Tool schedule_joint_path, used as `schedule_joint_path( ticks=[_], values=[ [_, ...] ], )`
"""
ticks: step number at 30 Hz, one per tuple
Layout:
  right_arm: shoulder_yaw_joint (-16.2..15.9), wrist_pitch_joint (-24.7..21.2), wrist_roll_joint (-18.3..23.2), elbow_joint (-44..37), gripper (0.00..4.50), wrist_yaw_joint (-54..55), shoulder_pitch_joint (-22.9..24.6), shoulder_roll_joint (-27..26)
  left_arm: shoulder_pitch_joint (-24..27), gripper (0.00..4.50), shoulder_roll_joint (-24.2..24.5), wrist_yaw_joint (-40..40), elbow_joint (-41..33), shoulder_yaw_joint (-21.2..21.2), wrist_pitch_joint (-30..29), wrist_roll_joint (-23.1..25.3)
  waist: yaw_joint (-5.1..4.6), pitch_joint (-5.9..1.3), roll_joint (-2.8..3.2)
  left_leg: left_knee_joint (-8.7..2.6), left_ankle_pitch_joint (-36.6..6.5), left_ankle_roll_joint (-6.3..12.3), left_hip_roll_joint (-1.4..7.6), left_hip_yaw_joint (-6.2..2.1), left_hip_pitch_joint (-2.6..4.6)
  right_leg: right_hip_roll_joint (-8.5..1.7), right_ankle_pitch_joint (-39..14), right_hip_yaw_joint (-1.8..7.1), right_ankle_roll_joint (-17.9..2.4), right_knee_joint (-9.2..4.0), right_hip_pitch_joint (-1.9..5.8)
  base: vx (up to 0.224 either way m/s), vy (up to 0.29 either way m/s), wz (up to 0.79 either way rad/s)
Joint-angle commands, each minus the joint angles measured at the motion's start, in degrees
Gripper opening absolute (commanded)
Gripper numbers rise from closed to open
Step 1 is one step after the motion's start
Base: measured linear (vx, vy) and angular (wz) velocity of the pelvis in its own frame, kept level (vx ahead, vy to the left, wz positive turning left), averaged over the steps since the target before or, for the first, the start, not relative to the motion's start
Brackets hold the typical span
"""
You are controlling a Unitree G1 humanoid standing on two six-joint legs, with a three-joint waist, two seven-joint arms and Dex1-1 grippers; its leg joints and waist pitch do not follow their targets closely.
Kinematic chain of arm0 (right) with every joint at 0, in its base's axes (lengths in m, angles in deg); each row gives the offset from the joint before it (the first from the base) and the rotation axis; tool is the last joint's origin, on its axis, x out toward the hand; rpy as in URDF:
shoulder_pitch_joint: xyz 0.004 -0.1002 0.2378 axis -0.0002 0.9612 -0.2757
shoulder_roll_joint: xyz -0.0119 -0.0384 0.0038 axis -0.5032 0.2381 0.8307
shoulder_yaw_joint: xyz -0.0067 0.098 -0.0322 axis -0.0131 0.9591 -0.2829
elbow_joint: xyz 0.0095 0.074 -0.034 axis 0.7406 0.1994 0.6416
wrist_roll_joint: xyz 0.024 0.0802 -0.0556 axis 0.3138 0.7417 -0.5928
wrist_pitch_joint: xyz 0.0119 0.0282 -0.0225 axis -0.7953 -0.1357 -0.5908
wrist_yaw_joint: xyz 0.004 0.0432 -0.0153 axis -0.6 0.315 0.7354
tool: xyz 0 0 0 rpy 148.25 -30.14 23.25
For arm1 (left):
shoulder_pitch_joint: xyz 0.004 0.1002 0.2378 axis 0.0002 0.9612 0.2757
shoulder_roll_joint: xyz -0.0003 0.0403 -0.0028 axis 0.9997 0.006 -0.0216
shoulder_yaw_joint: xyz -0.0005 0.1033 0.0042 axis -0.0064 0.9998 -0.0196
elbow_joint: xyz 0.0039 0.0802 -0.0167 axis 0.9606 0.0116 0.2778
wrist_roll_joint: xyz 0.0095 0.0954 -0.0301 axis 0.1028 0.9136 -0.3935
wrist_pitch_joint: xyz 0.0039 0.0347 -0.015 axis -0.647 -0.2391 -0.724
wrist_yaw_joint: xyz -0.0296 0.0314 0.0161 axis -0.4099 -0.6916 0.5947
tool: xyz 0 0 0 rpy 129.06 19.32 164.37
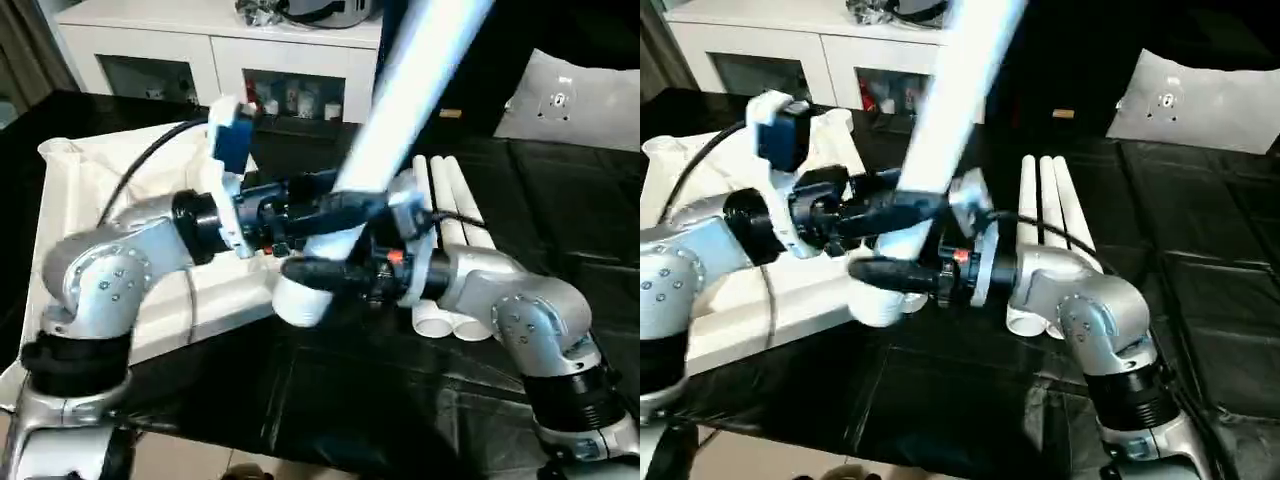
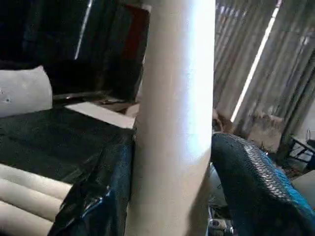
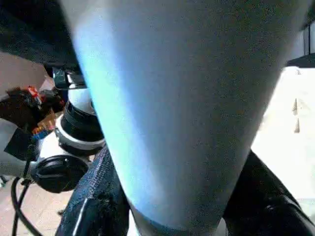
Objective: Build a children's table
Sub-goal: Pick table leg
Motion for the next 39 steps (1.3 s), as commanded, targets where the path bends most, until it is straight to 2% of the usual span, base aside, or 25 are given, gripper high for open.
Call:
schedule_joint_path(
  ticks=[1, 4, 5, 7, 11, 12, 14, 16, 18, 19, 20, 21, 22, 23, 25, 27, 28, 30, 31, 32, 34, 35, 36, 38, 39],
  values=[
    [2.3, -0.5, -2.2, 2.7, 1.94, 3.6, 0.8, 0.4, -0.2, 3.06, 1.1, 4.3, -3.0, 3.7, 0.7, 1.0, 0.16, -4.03, 0.85, -4.6, -5.0, -0.29, 2.28, -0.43, -0.34, -5.01, -16.7, 3.09, -7.9, -4.54, 3.64, 0.0, 0.0, 0.0],
    [2.3, -0.2, -2.8, 2.8, 1.94, 3.9, 0.9, 0.4, 0.0, 3.34, 2.0, 5.2, -3.1, 4.6, 1.2, 3.1, 0.09, -4.01, 0.87, -4.6, -5.0, -0.58, 2.24, -0.38, -0.29, -5.07, -18.7, 3.13, -6.9, -4.69, 3.61, 0.0, 0.0, 0.0],
    [1.5, 0.7, -3.8, 2.6, 1.94, 3.9, 1.3, 1.0, 0.3, 3.48, 4.0, 6.6, -3.3, 5.8, 2.2, 5.5, 0.18, -3.95, 0.93, -4.66, -4.9, -0.46, 2.23, -0.49, -0.28, -5.06, -19.4, 3.12, -6.4, -4.89, 3.53, 0.0, 0.0, 0.0],
    [0.9, 1.3, -4.4, 2.5, 1.94, 3.8, 1.6, 1.5, 0.4, 3.56, 5.0, 6.9, -3.1, 5.8, 1.8, 5.3, 0.07, -3.96, 0.8, -4.71, -4.3, -0.6, 2.17, -0.37, -0.32, -5.02, -19.2, 3.19, -6.0, -4.74, 3.61, 0.0, 0.0, 0.0],
    [0.0, 2.7, -5.3, 2.2, 1.94, 3.5, 3.1, 1.9, 2.0, 3.94, 5.4, 7.8, -3.6, 4.1, 0.7, 2.0, 0.05, -4.11, 0.88, -4.54, -3.3, -0.64, 2.21, -0.29, -0.44, -5.07, -16.5, 3.14, -7.4, -4.42, 3.64, 0.0, 0.0, 0.0],
    [0.1, 3.0, -5.2, 2.2, 1.94, 3.6, 3.5, 1.6, 2.6, 4.01, 4.4, 7.6, -3.5, 2.8, 0.2, -0.2, 0.02, -4.14, 0.76, -4.59, -3.2, -0.58, 2.24, -0.29, -0.45, -5.03, -16.0, 3.12, -7.8, -4.28, 3.67, 0.0, 0.0, 0.0],
    [0.7, 3.3, -4.6, 1.9, 1.94, 3.4, 4.4, 0.7, 3.6, 4.05, 2.0, 6.9, -3.0, -0.2, -0.9, -5.0, 0.06, -4.17, 1.19, -4.54, -3.4, -0.58, 2.32, -0.31, -0.44, -5.1, -15.4, 3.08, -8.5, -4.23, 3.62, 0.0, 0.0, 0.0],
    [1.7, 3.6, -3.4, 1.5, 1.94, 3.5, 5.2, -0.4, 4.6, 4.39, -0.7, 5.7, -2.2, -2.8, -0.9, -9.3, -0.02, -4.15, 1.02, -4.53, -3.7, -0.36, 2.26, -0.24, -0.53, -5.04, -15.0, 3.05, -8.9, -4.29, 3.67, 0.0, 0.0, 0.0],
    [2.8, 3.9, -2.2, 1.2, 1.94, 3.9, 5.9, -1.8, 5.6, 4.46, -2.8, 4.4, -1.0, -4.8, -0.5, -12.7, 0.04, -4.04, 1.84, -4.64, -5.8, -0.33, 2.26, -0.36, -0.34, -5.06, -17.1, 2.97, -9.1, -4.56, 3.52, 0.0, 0.0, 0.0],
    [3.1, 4.0, -2.0, 1.2, 1.94, 4.1, 6.1, -2.1, 5.8, 4.48, -3.2, 4.0, -0.6, -5.3, -0.5, -13.4, -0.11, -3.92, 1.61, -4.63, -6.4, -0.21, 2.24, -0.22, -0.39, -4.97, -17.7, 2.98, -8.9, -4.86, 3.44, 0.0, 0.0, 0.0],
    [3.5, 4.1, -1.7, 0.9, 1.94, 4.5, 6.5, -2.5, 6.2, 4.48, -4.2, 2.9, 0.4, -6.2, 0.0, -13.9, 0.02, -3.96, 1.79, -4.72, -7.1, -0.22, 2.13, -0.35, -0.22, -4.92, -19.1, 2.92, -8.3, -4.91, 3.5, 0.0, 0.0, 0.0],
    [4.1, 4.9, -1.6, 0.6, 1.94, 5.7, 7.3, -3.3, 6.7, 4.49, -5.6, 0.9, 2.2, -8.1, 1.3, -14.4, 0.0, -3.84, 2.32, -4.73, -7.4, -0.31, 2.13, -0.34, -0.19, -4.86, -19.7, 2.95, -7.8, -5.13, 3.36, 0.0, 0.0, 0.0],
    [4.1, 4.9, -1.6, 0.6, 1.94, 5.7, 7.3, -3.3, 6.7, 4.5, -5.6, 0.9, 2.2, -8.1, 1.3, -14.4, -0.07, -3.76, 1.97, -4.77, -7.7, -0.31, 2.16, -0.24, -0.17, -4.92, -20.7, 2.96, -7.6, -5.56, 3.3, 0.0, 0.0, 0.0],
    [4.3, 5.3, -1.6, 0.4, 1.94, 6.2, 7.5, -3.6, 6.9, 4.5, -6.1, 0.1, 3.0, -8.9, 1.9, -14.5, 0.1, -4.01, 1.78, -4.78, -7.5, -0.57, 2.03, -0.3, -0.11, -4.89, -20.9, 2.86, -7.4, -5.42, 3.52, 0.0, 0.0, 0.0],
    [5.3, 8.3, -4.3, -0.7, 1.92, 11.3, 8.4, -4.8, 8.3, 4.5, -5.8, -2.5, 3.4, -10.6, 4.6, -9.2, -0.15, -3.94, 1.82, -4.9, -6.5, -0.42, 2.07, -0.41, -0.43, -4.72, -20.3, 2.82, -6.0, -5.31, 3.56, 0.0, 0.0, 0.0],
    [5.0, 11.9, -10.1, -0.2, 1.92, 17.0, 8.0, -5.3, 9.4, 4.5, -5.5, -4.8, 2.3, -11.4, 7.2, -5.1, -0.6, -3.84, 1.63, -5.0, -5.6, -0.47, 1.87, -0.37, -0.7, -4.75, -22.0, 2.76, -4.1, -5.54, 3.73, 0.0, 0.0, 0.0],
    [4.9, 12.5, -11.8, -0.1, 1.92, 19.0, 7.8, -5.6, 10.1, 4.5, -5.0, -6.3, 1.6, -11.7, 8.2, -3.0, -0.58, -3.89, 1.48, -4.99, -5.5, -0.7, 1.96, -0.39, -0.51, -4.84, -22.8, 2.79, -3.6, -5.62, 3.58, 0.0, 0.0, 0.0],
    [5.0, 13.0, -13.2, -1.0, 1.92, 21.5, 8.2, -6.9, 12.2, 4.5, -2.7, -10.2, -0.4, -11.3, 11.6, 3.4, -0.7, -3.88, 1.8, -4.99, -5.6, -0.32, 1.82, -0.3, -0.39, -4.67, -24.4, 2.86, -2.3, -5.79, 3.36, 0.0, 0.0, 0.0],
    [5.0, 13.0, -13.3, -1.0, 1.92, 21.6, 8.2, -7.0, 12.2, 4.5, -2.7, -10.3, -0.4, -11.3, 11.6, 3.6, -0.75, -3.95, 1.87, -5.11, -5.4, -0.35, 2.0, -0.46, -0.44, -4.69, -23.6, 2.89, -2.3, -5.63, 3.42, 0.0, 0.0, 0.0],
    [5.1, 12.9, -13.4, -1.5, 1.92, 22.3, 8.5, -7.4, 13.2, 4.5, -2.0, -11.9, -1.6, -11.0, 12.4, 5.5, -0.81, -4.03, 1.56, -5.1, -5.0, -0.04, 2.04, -0.41, -0.32, -4.52, -22.0, 2.86, -2.4, -5.54, 3.31, 0.0, 0.0, 0.0],
    [4.3, 13.3, -16.1, -0.7, 1.92, 27.6, 8.6, -9.7, 17.2, 4.5, 0.7, -16.9, -5.8, -10.4, 13.8, 11.6, -0.84, -4.0, 2.03, -5.22, -4.7, -0.18, 2.32, -0.48, -0.22, -4.54, -19.6, 2.91, -3.6, -5.13, 3.1, 0.0, 0.0, 0.0],
    [3.7, 14.1, -17.2, -0.2, 1.92, 28.9, 8.5, -10.2, 18.4, 4.5, 1.6, -18.2, -6.9, -10.0, 13.7, 13.5, -1.16, -4.04, 2.16, -5.36, -4.4, -0.53, 2.49, -0.65, -0.48, -4.6, -17.1, 2.93, -4.7, -4.62, 3.31, 0.0, 0.0, 0.0],
    [3.5, 14.8, -17.9, 0.1, 1.92, 29.6, 8.5, -10.5, 19.9, 4.5, 2.5, -19.2, -8.0, -8.9, 14.2, 16.3, -1.35, -4.02, 2.3, -5.24, -4.7, -0.71, 2.44, -0.47, -0.23, -4.48, -15.9, 2.98, -5.3, -4.64, 3.03, 0.0, 0.0, 0.0],
    [3.6, 15.7, -18.3, 0.9, 1.92, 30.6, 8.5, -11.2, 22.3, 4.5, 4.3, -19.6, -8.9, -6.0, 16.7, 22.1, -1.5, -3.81, 2.15, -5.31, -5.9, -0.45, 2.32, -0.32, -0.17, -4.46, -16.6, 3.13, -5.5, -4.9, 3.01, 0.0, 0.0, 0.0],
    [3.4, 18.0, -20.1, 1.9, 1.92, 31.9, 8.5, -11.8, 24.5, 4.5, 4.9, -19.6, -9.1, -4.1, 17.9, 25.1, -1.45, -3.73, 2.06, -5.5, -6.7, -0.42, 2.44, -0.4, -0.28, -4.67, -18.2, 3.19, -5.1, -4.85, 3.07, 0.0, 0.0, 0.0]
  ],
)
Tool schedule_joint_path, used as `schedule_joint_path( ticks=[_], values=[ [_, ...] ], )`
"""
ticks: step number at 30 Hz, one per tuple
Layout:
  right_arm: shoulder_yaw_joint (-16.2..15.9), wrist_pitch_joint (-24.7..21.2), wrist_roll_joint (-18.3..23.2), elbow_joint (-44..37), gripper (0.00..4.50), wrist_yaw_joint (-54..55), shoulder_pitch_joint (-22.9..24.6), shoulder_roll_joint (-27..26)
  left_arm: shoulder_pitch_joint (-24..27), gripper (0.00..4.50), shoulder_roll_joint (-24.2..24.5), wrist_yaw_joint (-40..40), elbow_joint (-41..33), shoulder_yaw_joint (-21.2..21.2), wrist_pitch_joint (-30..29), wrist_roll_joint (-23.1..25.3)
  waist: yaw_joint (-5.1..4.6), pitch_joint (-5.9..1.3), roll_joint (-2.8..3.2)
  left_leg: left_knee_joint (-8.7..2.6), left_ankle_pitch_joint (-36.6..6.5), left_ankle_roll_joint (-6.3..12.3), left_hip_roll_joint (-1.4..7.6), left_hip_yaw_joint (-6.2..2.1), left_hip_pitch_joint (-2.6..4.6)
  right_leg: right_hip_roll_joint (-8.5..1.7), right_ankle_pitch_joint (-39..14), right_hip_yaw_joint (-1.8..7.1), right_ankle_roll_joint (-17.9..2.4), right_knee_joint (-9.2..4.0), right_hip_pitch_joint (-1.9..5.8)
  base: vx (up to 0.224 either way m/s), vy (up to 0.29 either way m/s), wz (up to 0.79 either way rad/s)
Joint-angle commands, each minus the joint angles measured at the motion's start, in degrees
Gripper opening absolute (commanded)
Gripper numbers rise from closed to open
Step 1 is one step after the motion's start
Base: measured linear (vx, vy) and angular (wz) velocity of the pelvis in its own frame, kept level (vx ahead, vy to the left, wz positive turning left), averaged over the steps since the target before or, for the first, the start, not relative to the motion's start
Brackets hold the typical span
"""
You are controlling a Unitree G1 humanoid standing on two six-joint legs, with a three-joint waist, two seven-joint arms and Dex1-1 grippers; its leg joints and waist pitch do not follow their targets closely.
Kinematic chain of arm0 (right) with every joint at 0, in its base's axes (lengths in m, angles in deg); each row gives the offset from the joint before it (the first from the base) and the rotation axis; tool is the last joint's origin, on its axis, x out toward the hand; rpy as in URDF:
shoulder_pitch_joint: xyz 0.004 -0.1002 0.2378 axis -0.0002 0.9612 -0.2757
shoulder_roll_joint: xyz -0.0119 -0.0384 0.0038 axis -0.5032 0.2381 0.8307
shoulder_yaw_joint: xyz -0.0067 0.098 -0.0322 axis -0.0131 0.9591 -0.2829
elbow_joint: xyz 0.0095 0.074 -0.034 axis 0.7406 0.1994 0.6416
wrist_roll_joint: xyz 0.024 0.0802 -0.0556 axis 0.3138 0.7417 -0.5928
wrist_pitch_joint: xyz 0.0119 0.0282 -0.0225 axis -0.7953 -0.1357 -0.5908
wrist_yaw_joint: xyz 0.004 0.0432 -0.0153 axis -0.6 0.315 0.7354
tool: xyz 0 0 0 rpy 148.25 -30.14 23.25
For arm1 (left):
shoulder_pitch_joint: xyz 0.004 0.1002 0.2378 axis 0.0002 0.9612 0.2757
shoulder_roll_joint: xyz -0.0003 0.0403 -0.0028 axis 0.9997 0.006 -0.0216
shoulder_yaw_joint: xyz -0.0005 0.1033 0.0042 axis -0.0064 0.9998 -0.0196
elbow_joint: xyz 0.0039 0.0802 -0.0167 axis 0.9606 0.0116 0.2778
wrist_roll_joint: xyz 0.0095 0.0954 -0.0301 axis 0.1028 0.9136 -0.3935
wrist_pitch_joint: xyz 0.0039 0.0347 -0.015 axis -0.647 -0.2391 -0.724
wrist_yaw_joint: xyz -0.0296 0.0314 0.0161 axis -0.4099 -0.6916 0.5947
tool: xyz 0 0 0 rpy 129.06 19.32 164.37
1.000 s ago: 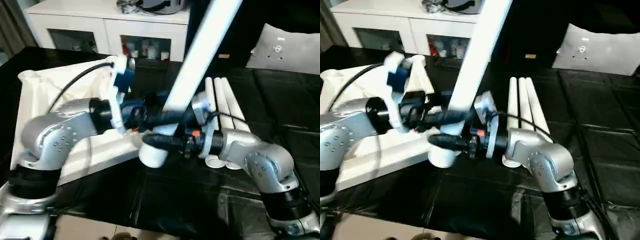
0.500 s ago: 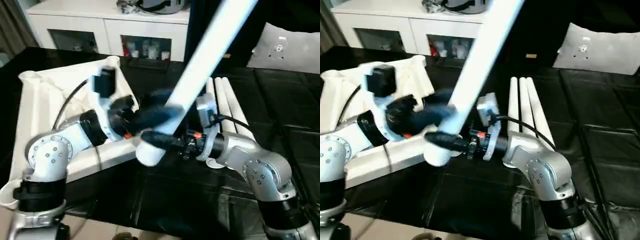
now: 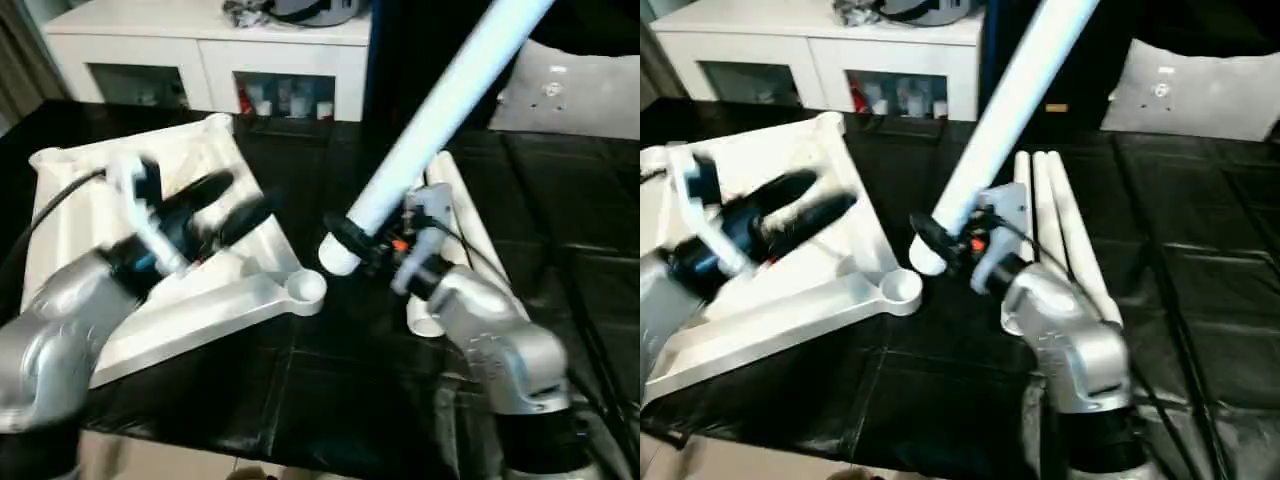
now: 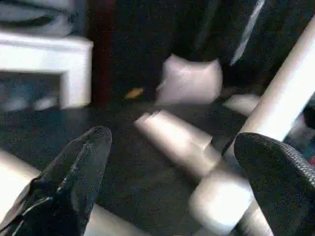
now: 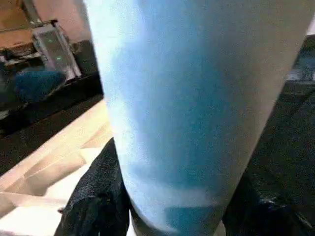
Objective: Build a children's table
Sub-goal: Pick table leg, then insert table leg to table base
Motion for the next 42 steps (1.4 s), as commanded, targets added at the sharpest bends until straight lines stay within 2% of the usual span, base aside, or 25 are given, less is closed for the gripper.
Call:
schedule_joint_path(
  ticks=[1, 2, 3, 4, 5, 6, 7, 8, 9, 10, 11, 13, 14, 19, 20, 21, 23, 24, 26, 27, 31, 34, 36, 40, 42],
  values=[
    [0.0, 2.3, -1.6, 0.3, 1.92, 1.5, -0.1, -0.2, 1.0, 4.5, 0.3, -0.4, -0.8, 2.6, 1.3, 4.2, -0.3, -3.6, 0.67, -4.69, -7.1, -0.61, 2.42, -0.46, -0.24, -4.67, -18.8, 3.21, -5.1, -4.58, 2.97, 0.0, 0.0, 0.0],
    [-0.5, 5.6, -4.7, 0.5, 1.92, 3.0, -0.3, -0.4, 3.9, 4.5, 1.6, -1.3, -0.4, 6.0, 4.1, 9.2, -0.44, -3.5, 0.33, -4.7, -7.6, -0.62, 2.38, -0.31, -0.14, -4.6, -19.7, 3.24, -4.8, -4.78, 2.92, 0.0, 0.0, 0.0],
    [0.2, 4.8, -2.9, -0.5, 1.92, 2.6, 0.2, -1.4, 6.1, 4.5, 3.6, -0.6, -0.6, 9.3, 5.0, 12.2, -0.52, -3.38, 0.6, -4.93, -9.2, -0.72, 2.36, -0.51, -0.21, -4.74, -21.8, 3.3, -3.8, -5.0, 2.82, 0.0, 0.0, 0.0],
    [0.2, 5.1, -3.1, -0.7, 1.92, 2.8, 0.4, -1.8, 6.6, 4.5, 4.0, -0.8, -1.2, 10.2, 4.8, 12.5, -0.59, -3.4, 0.53, -5.0, -9.8, -0.66, 2.44, -0.58, -0.15, -4.8, -22.4, 3.38, -3.5, -4.92, 2.82, 0.0, 0.0, 0.0],
    [0.3, 7.6, -3.6, -0.3, 1.92, 2.6, 0.6, -2.3, 7.2, 4.5, 3.9, -0.4, -0.8, 10.5, 5.6, 12.7, -0.81, -3.4, 0.59, -5.03, -10.4, -0.64, 2.43, -0.59, -0.06, -4.76, -22.8, 3.4, -3.4, -4.93, 2.68, 0.0, 0.0, 0.0],
    [0.0, 11.2, -5.3, 0.1, 1.92, 2.5, 1.0, -2.4, 7.9, 4.5, 3.4, -0.3, -0.3, 10.5, 6.3, 12.6, -0.84, -3.36, 0.87, -4.96, -10.6, -0.6, 2.42, -0.57, -0.09, -4.87, -23.0, 3.42, -3.5, -5.08, 2.53, 0.0, 0.0, 0.0],
    [-0.3, 12.3, -6.0, 0.3, 1.92, 2.6, 1.1, -2.3, 8.0, 4.5, 3.3, -0.3, -0.1, 10.5, 6.4, 12.6, -1.01, -3.31, 1.02, -4.91, -11.2, -0.87, 2.39, -0.52, -0.13, -4.85, -23.1, 3.34, -3.7, -5.3, 2.53, 0.0, 0.0, 0.0],
    [-1.2, 14.5, -8.3, 0.9, 1.92, 3.6, 1.3, -2.0, 8.4, 4.5, 3.6, -0.3, 0.4, 10.8, 7.2, 13.4, -1.02, -3.36, 0.81, -4.97, -11.0, -1.02, 2.35, -0.63, -0.2, -4.78, -22.7, 3.31, -4.0, -5.18, 2.67, 0.0, 0.0, 0.0],
    [-1.2, 7.0, -6.1, -1.9, 1.92, 4.8, 2.6, -1.5, 9.7, 4.5, 5.4, 1.4, 0.1, 12.5, 7.9, 14.9, -1.23, -3.24, 1.05, -5.02, -10.8, -0.9, 2.19, -0.69, -0.31, -4.64, -22.0, 3.32, -4.1, -5.12, 2.86, 0.0, 0.0, 0.0],
    [-1.2, 7.0, -6.1, -1.9, 1.92, 4.8, 2.6, -1.5, 9.7, 4.5, 5.4, 1.4, 0.1, 12.5, 7.9, 14.9, -1.27, -3.2, 0.92, -5.02, -10.7, -0.7, 2.16, -0.73, -0.25, -4.47, -21.7, 3.37, -4.0, -5.12, 2.91, 0.0, 0.0, 0.0],
    [-1.2, 4.2, -4.6, -3.1, 1.92, 3.8, 3.1, -0.7, 10.1, 4.32, 6.3, 2.4, 0.3, 13.2, 8.8, 15.8, -1.47, -3.19, 0.83, -5.06, -11.3, -0.38, 2.12, -0.76, -0.25, -4.43, -21.9, 3.37, -4.0, -5.03, 2.93, 0.0, 0.0, 0.0],
    [-1.8, 2.6, -2.6, -4.1, 1.92, -1.0, 4.0, 1.9, 10.0, 4.14, 7.3, 4.0, 0.9, 14.4, 10.0, 17.4, -1.53, -3.32, 0.03, -5.01, -10.8, 0.06, 2.28, -0.68, -0.37, -4.54, -21.5, 3.42, -4.1, -4.95, 2.96, 0.0, 0.0, 0.0],
    [-1.9, 2.7, -2.2, -3.7, 1.92, -2.1, 4.0, 2.3, 9.6, 4.11, 8.1, 5.1, 1.5, 14.9, 10.2, 17.5, -1.32, -3.35, 0.28, -4.92, -10.6, 0.5, 2.23, -0.7, -0.34, -4.65, -21.7, 3.42, -4.2, -4.99, 2.97, 0.0, 0.0, 0.0],
    [-3.5, 2.4, -1.8, -2.4, 1.92, -6.7, 3.7, 4.6, 9.0, 3.64, 12.5, 9.4, 4.1, 17.8, 10.0, 19.8, -1.33, -3.24, 0.4, -4.88, -10.7, 0.81, 2.25, -0.69, -0.26, -4.84, -23.8, 3.43, -4.6, -5.13, 2.67, 0.0, 0.0, 0.0],
    [-3.8, 2.1, -1.9, -2.4, 1.92, -7.1, 3.5, 4.9, 8.6, 3.64, 12.6, 9.1, 5.1, 18.0, 9.6, 20.1, -1.33, -3.21, 0.05, -4.87, -10.4, 0.93, 2.24, -0.63, -0.29, -4.79, -23.8, 3.45, -4.5, -5.21, 2.74, 0.0, 0.0, 0.0],
    [-4.1, 1.3, -1.8, -2.5, 1.92, -7.4, 3.4, 5.2, 8.2, 3.55, 12.5, 9.3, 5.9, 18.1, 9.9, 20.3, -1.3, -3.27, 0.25, -4.83, -9.8, 1.0, 2.22, -0.59, -0.22, -4.7, -23.1, 3.46, -4.7, -5.03, 2.64, 0.0, 0.0, 0.0],
    [-4.5, 0.2, -1.5, -2.8, 1.92, -7.9, 3.3, 5.9, 7.4, 3.31, 12.4, 9.7, 7.2, 18.1, 9.5, 20.4, -1.23, -3.33, 0.19, -4.86, -9.5, 0.81, 2.28, -0.6, -0.16, -4.74, -22.3, 3.46, -5.1, -4.9, 2.65, 0.0, 0.0, 0.0],
    [-4.9, -1.0, -1.1, -3.2, 1.92, -8.5, 3.4, 6.5, 6.8, 3.27, 12.5, 10.5, 8.1, 18.1, 8.8, 20.2, -1.08, -3.4, -0.05, -4.81, -8.9, 0.8, 2.26, -0.6, -0.17, -4.81, -21.5, 3.49, -5.4, -4.76, 2.78, 0.0, 0.0, 0.0],
    [-5.1, -1.4, -1.0, -3.2, 1.92, -9.0, 3.5, 6.8, 6.5, 3.21, 12.5, 10.7, 8.8, 18.1, 8.4, 20.1, -0.91, -3.43, -0.01, -4.78, -8.4, 0.75, 2.35, -0.58, -0.2, -4.88, -20.4, 3.51, -6.0, -4.63, 2.79, 0.0, 0.0, 0.0],
    [-5.3, -1.4, -1.4, -2.9, 1.92, -9.5, 3.4, 6.9, 6.0, 3.01, 12.7, 11.3, 10.3, 18.5, 8.8, 20.5, -0.83, -3.49, 0.01, -4.79, -8.3, 0.74, 2.39, -0.59, -0.24, -4.91, -19.9, 3.51, -6.1, -4.59, 2.81, 0.0, 0.0, 0.0],
    [-5.8, -0.8, -2.4, -2.2, 1.92, -10.3, 2.8, 7.6, 3.9, 2.84, 12.1, 12.6, 14.5, 18.8, 9.7, 20.5, -0.75, -3.52, 0.18, -4.73, -8.3, 0.63, 2.23, -0.51, -0.17, -5.0, -20.1, 3.51, -5.9, -4.76, 2.87, 0.0, 0.0, 0.0],
    [-5.8, -0.7, -2.7, -2.3, 1.92, -10.6, 2.6, 8.3, 2.7, 2.48, 11.5, 13.8, 15.9, 18.4, 9.4, 19.5, -0.74, -3.56, 0.21, -4.74, -8.5, 0.3, 2.32, -0.54, -0.12, -5.05, -20.3, 3.49, -6.1, -4.77, 2.91, 0.0, 0.0, 0.0],
    [-5.7, -0.7, -2.9, -2.3, 1.92, -10.6, 2.6, 8.7, 2.0, 2.3, 11.6, 14.9, 16.3, 18.3, 7.5, 18.7, -0.72, -3.67, 0.31, -4.66, -7.8, 0.25, 2.4, -0.56, -0.21, -5.11, -18.5, 3.53, -6.9, -4.47, 3.0, 0.0, 0.0, 0.0],
    [-5.6, -0.9, -2.9, -2.4, 1.92, -10.8, 2.8, 9.1, 0.9, 2.01, 11.3, 16.0, 18.0, 18.5, 8.2, 19.0, -0.75, -3.67, 0.04, -4.62, -7.5, 0.59, 2.3, -0.47, -0.23, -5.01, -17.9, 3.48, -7.2, -4.5, 3.11, 0.0, 0.0, 0.0],
    [-5.7, -1.0, -2.9, -2.3, 1.92, -11.0, 2.8, 9.3, 0.6, 1.7, 11.3, 16.5, 18.4, 18.9, 8.5, 19.2, -0.72, -3.67, 0.05, -4.62, -7.6, 0.67, 2.4, -0.51, -0.2, -5.13, -18.3, 3.52, -7.2, -4.46, 3.12, 0.0, 0.0, 0.0]
  ],
)
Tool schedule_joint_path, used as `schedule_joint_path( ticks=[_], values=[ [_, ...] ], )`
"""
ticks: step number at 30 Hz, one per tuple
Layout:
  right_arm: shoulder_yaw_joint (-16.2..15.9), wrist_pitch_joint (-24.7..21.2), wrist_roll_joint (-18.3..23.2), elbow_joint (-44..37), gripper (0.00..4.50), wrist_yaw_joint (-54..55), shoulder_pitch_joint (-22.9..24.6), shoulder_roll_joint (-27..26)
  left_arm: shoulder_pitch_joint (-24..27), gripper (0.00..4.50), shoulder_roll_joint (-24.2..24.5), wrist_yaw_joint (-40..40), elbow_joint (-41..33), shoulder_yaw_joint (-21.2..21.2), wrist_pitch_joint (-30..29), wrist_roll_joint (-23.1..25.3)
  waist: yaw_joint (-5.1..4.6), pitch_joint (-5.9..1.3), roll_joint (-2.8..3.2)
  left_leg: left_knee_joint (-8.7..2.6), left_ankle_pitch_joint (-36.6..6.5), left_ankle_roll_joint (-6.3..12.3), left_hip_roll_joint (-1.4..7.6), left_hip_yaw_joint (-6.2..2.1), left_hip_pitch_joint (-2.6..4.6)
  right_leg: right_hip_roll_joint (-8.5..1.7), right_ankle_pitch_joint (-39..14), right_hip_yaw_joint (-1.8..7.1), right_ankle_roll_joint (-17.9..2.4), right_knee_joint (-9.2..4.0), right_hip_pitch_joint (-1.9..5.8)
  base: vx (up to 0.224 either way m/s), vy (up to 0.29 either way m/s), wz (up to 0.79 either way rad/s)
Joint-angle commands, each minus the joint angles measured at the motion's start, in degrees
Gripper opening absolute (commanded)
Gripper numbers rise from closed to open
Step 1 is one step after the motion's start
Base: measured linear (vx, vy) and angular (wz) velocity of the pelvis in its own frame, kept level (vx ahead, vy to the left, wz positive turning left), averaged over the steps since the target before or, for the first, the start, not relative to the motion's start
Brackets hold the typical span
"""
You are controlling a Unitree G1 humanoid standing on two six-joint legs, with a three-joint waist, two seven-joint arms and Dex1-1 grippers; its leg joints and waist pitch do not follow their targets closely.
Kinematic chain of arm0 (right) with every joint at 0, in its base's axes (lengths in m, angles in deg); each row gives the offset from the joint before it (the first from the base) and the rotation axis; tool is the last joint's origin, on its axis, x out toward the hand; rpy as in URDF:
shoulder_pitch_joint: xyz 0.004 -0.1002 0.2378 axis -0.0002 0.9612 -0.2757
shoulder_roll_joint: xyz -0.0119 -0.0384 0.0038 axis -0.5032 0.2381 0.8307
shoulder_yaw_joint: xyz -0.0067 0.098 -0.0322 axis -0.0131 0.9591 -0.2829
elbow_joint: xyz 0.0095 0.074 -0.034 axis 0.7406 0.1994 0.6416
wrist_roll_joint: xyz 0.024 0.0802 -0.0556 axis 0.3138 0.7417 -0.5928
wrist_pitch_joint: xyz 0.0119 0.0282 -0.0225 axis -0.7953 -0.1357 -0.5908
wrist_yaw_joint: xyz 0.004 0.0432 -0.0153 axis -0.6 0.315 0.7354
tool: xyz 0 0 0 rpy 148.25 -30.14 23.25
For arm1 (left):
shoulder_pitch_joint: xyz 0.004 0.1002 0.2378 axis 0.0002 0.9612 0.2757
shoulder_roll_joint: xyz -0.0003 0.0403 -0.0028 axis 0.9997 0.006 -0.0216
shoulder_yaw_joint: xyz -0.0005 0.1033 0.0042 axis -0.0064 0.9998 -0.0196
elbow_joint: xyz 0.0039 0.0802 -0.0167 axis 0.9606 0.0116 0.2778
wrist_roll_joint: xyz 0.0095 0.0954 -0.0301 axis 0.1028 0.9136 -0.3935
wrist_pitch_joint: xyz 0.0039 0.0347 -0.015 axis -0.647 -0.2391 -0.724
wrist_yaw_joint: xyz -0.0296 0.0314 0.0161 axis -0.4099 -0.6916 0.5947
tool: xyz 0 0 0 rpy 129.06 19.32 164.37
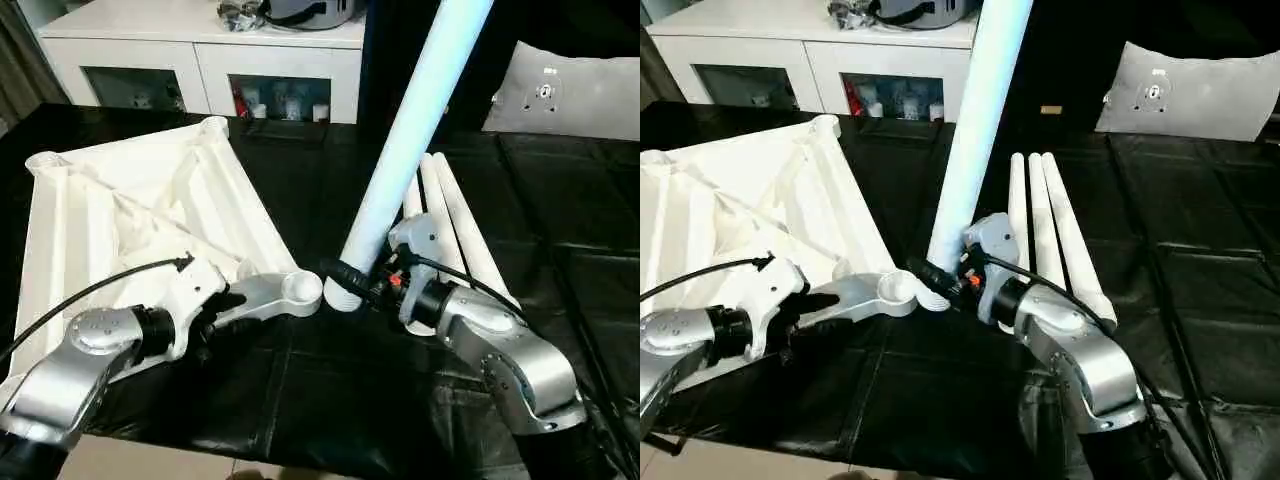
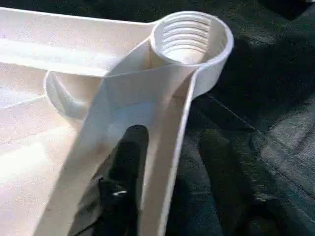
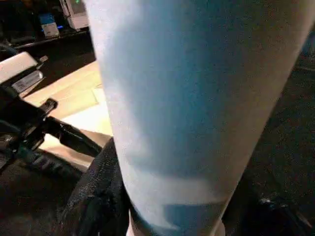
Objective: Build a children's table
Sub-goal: Insert table leg to table base
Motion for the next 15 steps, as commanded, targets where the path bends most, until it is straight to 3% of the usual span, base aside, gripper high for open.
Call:
schedule_joint_path(
  ticks=[1, 4, 6, 10, 14, 15],
  values=[
    [0.0, 0.0, -0.2, -0.3, 1.92, -0.4, -0.8, 0.3, -0.5, 1.7, 0.3, 0.9, 0.6, 0.6, 0.6, 0.3, 0.16, -3.37, 0.28, -4.64, -7.7, 0.69, 2.41, -0.58, -0.31, -5.13, -18.5, 3.44, -7.2, -4.56, 3.09, 0.0, 0.0, 0.0],
    [-0.4, 0.0, -0.3, -0.4, 1.92, -1.1, -0.9, 0.6, -1.1, 1.37, 0.6, 1.8, 1.5, 2.1, 1.2, 1.6, 0.19, -3.4, 0.52, -4.6, -7.6, 0.7, 2.39, -0.57, -0.25, -5.11, -18.8, 3.46, -7.0, -4.63, 3.04, 0.0, 0.0, 0.0],
    [-0.6, 0.0, -0.3, -0.3, 1.92, -1.4, -1.0, 1.0, -1.5, 1.24, 0.7, 2.3, 2.2, 2.6, 1.3, 2.4, 0.11, -3.43, 0.16, -4.59, -7.4, 0.81, 2.39, -0.53, -0.41, -5.08, -18.6, 3.46, -6.8, -4.61, 3.19, 0.0, 0.0, 0.0],
    [-1.1, -0.8, -0.3, -0.2, 1.92, -2.3, -1.4, 1.5, -2.7, 0.89, 1.3, 3.5, 4.4, 4.2, 1.9, 4.3, 0.17, -3.44, 0.38, -4.53, -7.1, 0.93, 2.36, -0.54, -0.31, -5.1, -18.3, 3.45, -6.9, -4.61, 3.15, 0.0, 0.0, 0.0],
    [-1.6, -1.4, -0.2, -0.1, 1.92, -3.4, -2.2, 2.0, -3.6, 0.63, 1.1, 3.8, 5.8, 4.5, 2.7, 5.0, 0.16, -3.51, 0.16, -4.54, -6.5, 0.97, 2.44, -0.57, -0.31, -5.13, -17.8, 3.41, -7.2, -4.44, 3.23, 0.0, 0.0, 0.0],
    [-1.9, -1.6, -0.2, -0.1, 1.92, -3.8, -2.6, 2.2, -3.8, 0.54, 0.9, 4.0, 5.8, 4.3, 2.7, 4.7, 0.1, -3.48, -0.2, -4.53, -6.4, 0.98, 2.47, -0.51, -0.36, -5.16, -17.5, 3.45, -7.4, -4.45, 3.24, 0.0, 0.0, 0.0]
  ],
)
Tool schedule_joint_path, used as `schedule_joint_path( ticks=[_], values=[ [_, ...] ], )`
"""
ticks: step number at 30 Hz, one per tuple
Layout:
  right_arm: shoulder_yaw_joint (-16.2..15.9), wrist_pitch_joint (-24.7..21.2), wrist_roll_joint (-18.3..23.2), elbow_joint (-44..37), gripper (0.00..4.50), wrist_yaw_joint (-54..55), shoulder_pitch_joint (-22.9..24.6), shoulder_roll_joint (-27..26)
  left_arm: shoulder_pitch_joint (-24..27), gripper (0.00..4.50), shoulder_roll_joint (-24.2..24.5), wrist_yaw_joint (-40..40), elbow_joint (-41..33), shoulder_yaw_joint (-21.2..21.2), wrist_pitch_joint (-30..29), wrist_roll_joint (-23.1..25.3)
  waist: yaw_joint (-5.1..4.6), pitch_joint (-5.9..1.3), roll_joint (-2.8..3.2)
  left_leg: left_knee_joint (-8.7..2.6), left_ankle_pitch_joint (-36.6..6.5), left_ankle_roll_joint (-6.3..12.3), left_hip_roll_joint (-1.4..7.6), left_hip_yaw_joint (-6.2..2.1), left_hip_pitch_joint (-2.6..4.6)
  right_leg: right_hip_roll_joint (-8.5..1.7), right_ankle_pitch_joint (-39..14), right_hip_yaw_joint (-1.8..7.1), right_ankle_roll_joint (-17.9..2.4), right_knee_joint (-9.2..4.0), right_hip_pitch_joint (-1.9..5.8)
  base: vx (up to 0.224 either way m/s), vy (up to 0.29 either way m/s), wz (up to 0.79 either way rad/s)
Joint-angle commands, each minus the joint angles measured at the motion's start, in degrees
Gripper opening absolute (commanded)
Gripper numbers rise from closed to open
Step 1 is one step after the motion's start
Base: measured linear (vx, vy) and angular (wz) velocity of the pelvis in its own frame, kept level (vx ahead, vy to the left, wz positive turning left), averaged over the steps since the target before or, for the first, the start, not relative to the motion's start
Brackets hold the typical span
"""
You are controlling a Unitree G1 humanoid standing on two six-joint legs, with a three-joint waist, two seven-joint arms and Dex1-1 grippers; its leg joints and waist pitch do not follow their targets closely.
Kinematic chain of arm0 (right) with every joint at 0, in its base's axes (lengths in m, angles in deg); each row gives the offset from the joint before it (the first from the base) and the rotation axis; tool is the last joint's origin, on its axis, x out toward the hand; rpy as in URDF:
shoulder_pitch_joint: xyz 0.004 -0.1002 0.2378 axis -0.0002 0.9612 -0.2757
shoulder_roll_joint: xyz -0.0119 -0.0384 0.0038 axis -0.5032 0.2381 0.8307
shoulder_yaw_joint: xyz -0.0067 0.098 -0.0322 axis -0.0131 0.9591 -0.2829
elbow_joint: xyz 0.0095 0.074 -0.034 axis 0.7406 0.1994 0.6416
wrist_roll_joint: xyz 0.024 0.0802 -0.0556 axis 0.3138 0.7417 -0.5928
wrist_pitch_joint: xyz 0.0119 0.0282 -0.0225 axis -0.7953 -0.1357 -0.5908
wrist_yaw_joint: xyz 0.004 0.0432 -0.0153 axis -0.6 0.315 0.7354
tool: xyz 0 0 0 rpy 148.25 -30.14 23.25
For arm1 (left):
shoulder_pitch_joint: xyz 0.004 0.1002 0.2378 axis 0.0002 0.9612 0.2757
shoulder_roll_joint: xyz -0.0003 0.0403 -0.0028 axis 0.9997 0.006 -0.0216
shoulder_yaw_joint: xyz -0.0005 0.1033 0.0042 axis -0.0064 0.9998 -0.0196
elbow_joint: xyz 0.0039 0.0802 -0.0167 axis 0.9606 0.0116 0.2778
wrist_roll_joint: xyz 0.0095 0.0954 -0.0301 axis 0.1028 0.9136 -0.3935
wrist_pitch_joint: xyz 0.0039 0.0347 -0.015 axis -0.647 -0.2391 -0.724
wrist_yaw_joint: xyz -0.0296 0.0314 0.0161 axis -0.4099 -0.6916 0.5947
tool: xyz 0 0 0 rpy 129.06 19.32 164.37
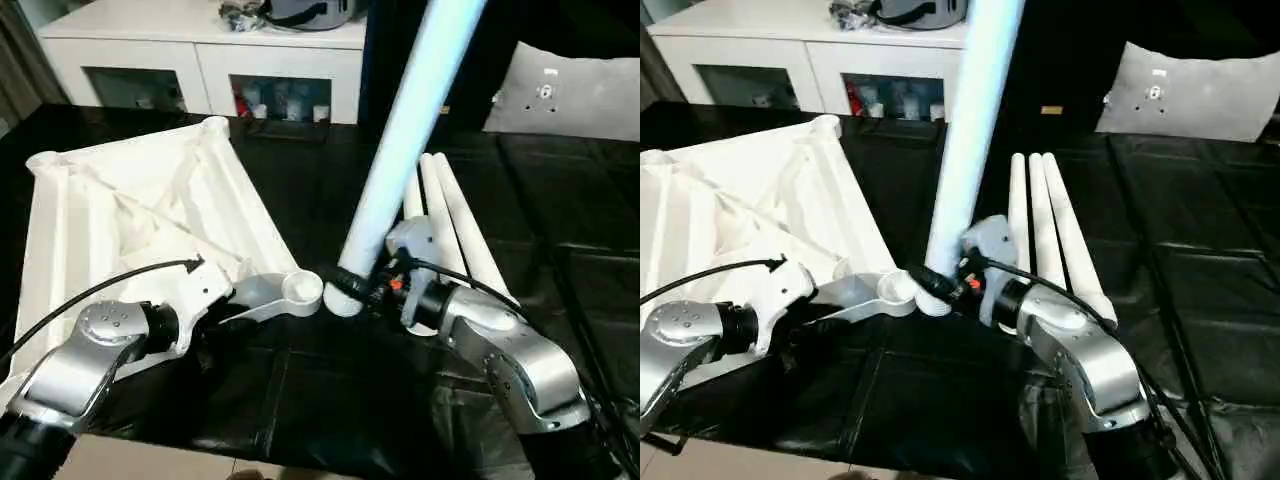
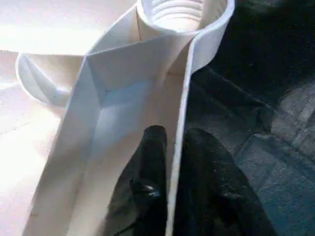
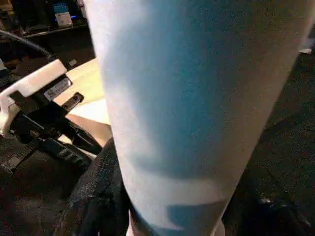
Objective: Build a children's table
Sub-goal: Insert table leg to table base
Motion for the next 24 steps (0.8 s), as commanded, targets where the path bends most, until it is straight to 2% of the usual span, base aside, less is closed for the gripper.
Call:
schedule_joint_path(
  ticks=[1, 2, 3, 5, 7, 8, 10, 16, 18, 19, 20, 21, 22, 23, 24],
  values=[
    [-1.1, -0.6, 0.0, 0.0, 1.92, -1.0, -1.1, 0.3, -0.6, 0.45, 0.2, 0.8, 0.1, 0.5, 0.4, 0.2, 0.22, -3.5, -0.05, -4.49, -6.2, 1.01, 2.45, -0.54, -0.38, -5.2, -17.4, 3.46, -7.5, -4.35, 3.27, 0.0, 0.0, 0.0],
    [-1.5, -0.8, -0.1, 0.2, 1.92, -1.4, -1.6, 0.5, -0.7, 0.45, 0.2, 1.3, 0.2, 0.6, 0.6, 0.0, 0.23, -3.51, 0.01, -4.47, -5.9, 1.09, 2.41, -0.53, -0.39, -5.19, -17.2, 3.43, -7.7, -4.33, 3.26, 0.0, 0.0, 0.0],
    [-1.9, -0.8, -0.4, 0.7, 1.92, -1.7, -2.2, 0.5, -0.8, 0.34, 0.3, 1.8, 0.3, 0.8, 0.9, 0.1, 0.19, -3.5, -0.21, -4.43, -5.8, 1.24, 2.41, -0.45, -0.44, -5.21, -17.1, 3.45, -7.7, -4.39, 3.27, 0.0, 0.0, 0.0],
    [-2.2, -0.8, -0.7, 1.0, 1.92, -2.0, -2.7, 0.5, -0.8, 0.22, 0.3, 2.1, 0.6, 1.0, 1.2, 0.4, 0.18, -3.52, -0.02, -4.45, -5.6, 1.21, 2.51, -0.51, -0.35, -5.28, -16.9, 3.44, -8.0, -4.27, 3.19, 0.0, 0.0, 0.0],
    [-2.8, -0.5, -1.0, 1.9, 1.92, -2.4, -3.6, 0.3, -0.8, 0.11, 0.3, 2.3, 1.1, 1.3, 1.7, 1.0, 0.13, -3.52, -0.21, -4.43, -5.9, 1.25, 2.56, -0.46, -0.35, -5.28, -16.8, 3.48, -8.1, -4.32, 3.17, 0.0, 0.0, 0.0],
    [-3.2, -0.3, -1.3, 2.7, 1.92, -2.8, -4.5, -0.1, -0.8, 0.03, 0.3, 2.6, 1.4, 1.6, 2.4, 1.7, 0.15, -3.55, -0.1, -4.46, -5.5, 1.22, 2.54, -0.49, -0.4, -5.32, -16.3, 3.47, -8.3, -4.19, 3.26, 0.0, 0.0, 0.0],
    [-3.4, -0.3, -1.3, 3.4, 1.92, -2.8, -5.3, -0.7, -0.4, 0.01, 0.1, 2.7, 1.5, 1.5, 4.2, 2.1, 0.01, -3.54, -0.41, -4.44, -5.1, 1.25, 2.52, -0.45, -0.48, -5.3, -15.5, 3.48, -8.5, -4.06, 3.33, 0.0, 0.0, 0.0],
    [-4.1, 1.2, -1.6, 6.2, 1.92, -2.8, -7.1, -2.4, -1.3, 0.0, 0.5, 5.6, 3.4, 2.4, 8.2, 2.7, -0.05, -3.45, -0.47, -4.55, -6.0, 0.89, 2.6, -0.42, -0.25, -5.36, -18.1, 3.53, -7.7, -4.31, 3.09, 0.0, 0.0, 0.0],
    [-3.9, 1.3, -1.5, 6.3, 1.92, -2.7, -7.3, -2.7, -2.0, 0.0, 0.4, 7.5, 4.7, 2.8, 11.5, 2.6, 0.11, -3.43, -0.78, -4.63, -5.6, 0.94, 2.58, -0.39, -0.32, -5.35, -17.0, 3.57, -7.6, -4.3, 3.1, 0.0, 0.0, 0.0],
    [-3.6, 1.1, -1.2, 6.0, 1.92, -2.7, -7.3, -2.8, -2.4, 0.0, 0.4, 8.4, 5.4, 3.2, 13.4, 3.0, 0.19, -3.54, -0.65, -4.63, -5.6, 0.72, 2.71, -0.42, -0.15, -5.43, -16.6, 3.61, -7.7, -4.13, 3.08, 0.0, 0.0, 0.0],
    [-3.3, 0.8, -0.8, 5.7, 1.92, -2.8, -7.2, -2.9, -2.9, 0.0, 0.4, 9.4, 6.4, 3.7, 15.3, 3.3, 0.29, -3.51, -0.77, -4.62, -5.5, 0.71, 2.75, -0.37, -0.11, -5.43, -15.9, 3.64, -7.8, -4.08, 3.02, 0.0, 0.0, 0.0],
    [-2.9, 0.6, -0.5, 5.2, 1.92, -2.8, -7.1, -2.8, -3.5, 0.0, 0.1, 10.4, 7.6, 4.1, 17.4, 3.6, 0.38, -3.45, -0.75, -4.69, -5.7, 0.73, 2.71, -0.38, -0.04, -5.37, -16.1, 3.61, -7.8, -4.19, 2.94, 0.0, 0.0, 0.0],
    [-2.5, 0.3, -0.2, 4.8, 1.92, -2.9, -7.0, -2.7, -4.5, 0.0, -0.1, 11.7, 9.1, 4.7, 20.2, 4.1, 0.47, -3.48, -0.4, -4.67, -5.9, 0.52, 2.7, -0.34, 0.05, -5.37, -15.9, 3.65, -7.8, -4.13, 2.88, 0.0, 0.0, 0.0],
    [-2.1, 0.1, 0.1, 4.3, 1.92, -2.9, -6.7, -2.5, -5.6, 0.0, -0.6, 12.6, 10.7, 5.1, 22.2, 4.5, 0.66, -3.47, -0.59, -4.71, -6.7, 0.3, 2.74, -0.26, 0.21, -5.39, -16.6, 3.68, -7.4, -4.28, 2.85, 0.0, 0.0, 0.0],
    [-1.0, -0.2, 0.5, 3.1, 1.92, -2.4, -5.9, -2.0, -8.2, 0.0, -1.7, 14.1, 13.9, 6.1, 25.8, 5.6, 1.07, -3.49, -0.41, -4.68, -7.2, 0.05, 2.82, -0.2, 0.46, -5.55, -17.4, 3.77, -7.2, -4.38, 2.72, 0.0, 0.0, 0.0]
  ],
)
